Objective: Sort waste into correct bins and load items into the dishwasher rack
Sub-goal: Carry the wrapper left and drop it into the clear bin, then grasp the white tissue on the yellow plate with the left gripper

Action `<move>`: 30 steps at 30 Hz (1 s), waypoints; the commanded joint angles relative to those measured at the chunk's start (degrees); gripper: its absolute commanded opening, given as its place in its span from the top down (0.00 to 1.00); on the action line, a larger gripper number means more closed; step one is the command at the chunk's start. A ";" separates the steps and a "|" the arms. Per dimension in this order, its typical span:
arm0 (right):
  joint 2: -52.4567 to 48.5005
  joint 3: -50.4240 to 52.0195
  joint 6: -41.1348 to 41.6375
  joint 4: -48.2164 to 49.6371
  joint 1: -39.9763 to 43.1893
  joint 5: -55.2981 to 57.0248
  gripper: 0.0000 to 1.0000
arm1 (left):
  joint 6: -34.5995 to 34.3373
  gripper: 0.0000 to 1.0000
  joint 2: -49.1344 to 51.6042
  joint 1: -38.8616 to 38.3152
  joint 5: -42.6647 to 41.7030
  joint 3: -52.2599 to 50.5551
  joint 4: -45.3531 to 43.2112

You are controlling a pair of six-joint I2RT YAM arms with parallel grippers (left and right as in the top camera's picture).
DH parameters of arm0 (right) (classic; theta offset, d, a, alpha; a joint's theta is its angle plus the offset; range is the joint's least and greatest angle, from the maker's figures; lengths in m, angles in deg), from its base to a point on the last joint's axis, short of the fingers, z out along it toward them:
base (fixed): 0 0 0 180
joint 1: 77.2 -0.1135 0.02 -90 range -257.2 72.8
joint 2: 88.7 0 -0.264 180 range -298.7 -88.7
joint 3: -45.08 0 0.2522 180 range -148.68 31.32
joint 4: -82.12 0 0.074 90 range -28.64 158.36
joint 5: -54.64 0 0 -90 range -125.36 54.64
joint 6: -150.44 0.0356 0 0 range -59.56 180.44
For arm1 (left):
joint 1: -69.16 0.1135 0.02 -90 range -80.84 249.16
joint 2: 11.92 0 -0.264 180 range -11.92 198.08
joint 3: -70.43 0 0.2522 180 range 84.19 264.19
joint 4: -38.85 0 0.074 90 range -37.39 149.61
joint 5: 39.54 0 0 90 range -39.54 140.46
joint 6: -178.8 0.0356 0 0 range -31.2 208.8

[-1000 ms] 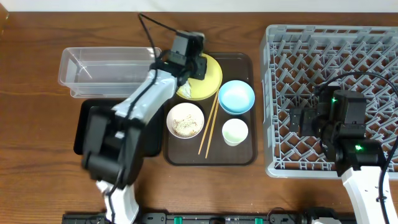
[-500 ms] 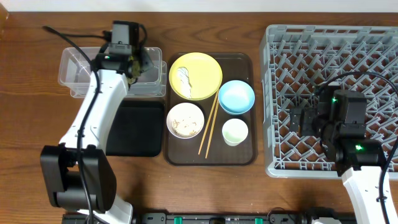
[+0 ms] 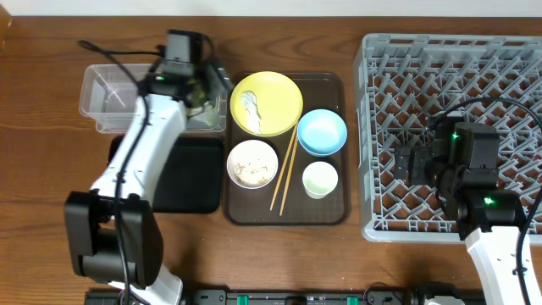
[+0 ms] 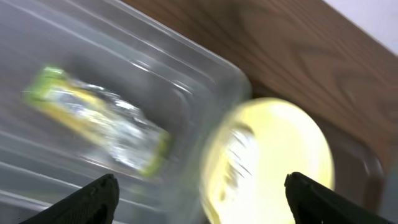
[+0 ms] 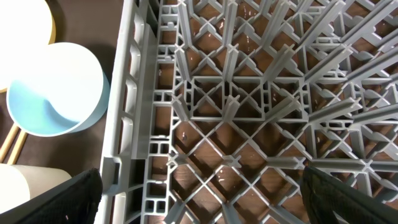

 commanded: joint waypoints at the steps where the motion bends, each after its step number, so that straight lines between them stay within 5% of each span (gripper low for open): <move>1: 0.13 -1.14 0.42 0.31 -0.85 -0.26 0.01 | 1.46 0.11 -0.07 -4.83 -1.18 -0.44 0.09; 9: 0.13 -1.14 0.44 0.33 -0.85 -0.26 0.01 | 1.60 0.14 6.08 -11.52 7.26 -0.44 -0.44; 20: 0.13 -1.14 0.42 0.04 -0.85 -0.28 0.01 | 2.58 0.20 17.81 -11.82 7.15 -0.44 -8.26; 24: 0.13 -1.14 0.44 -0.31 -0.85 -0.28 0.01 | 3.56 0.42 19.12 -11.82 7.17 -0.44 -9.88; 27: 0.13 -1.14 0.44 -0.50 -0.85 -0.28 0.01 | 3.56 0.47 19.41 -11.82 7.19 -0.44 -10.29; 30: 0.13 -1.14 0.42 -0.31 -0.85 -0.28 0.01 | 3.58 0.69 19.39 -11.82 7.19 -0.42 -10.32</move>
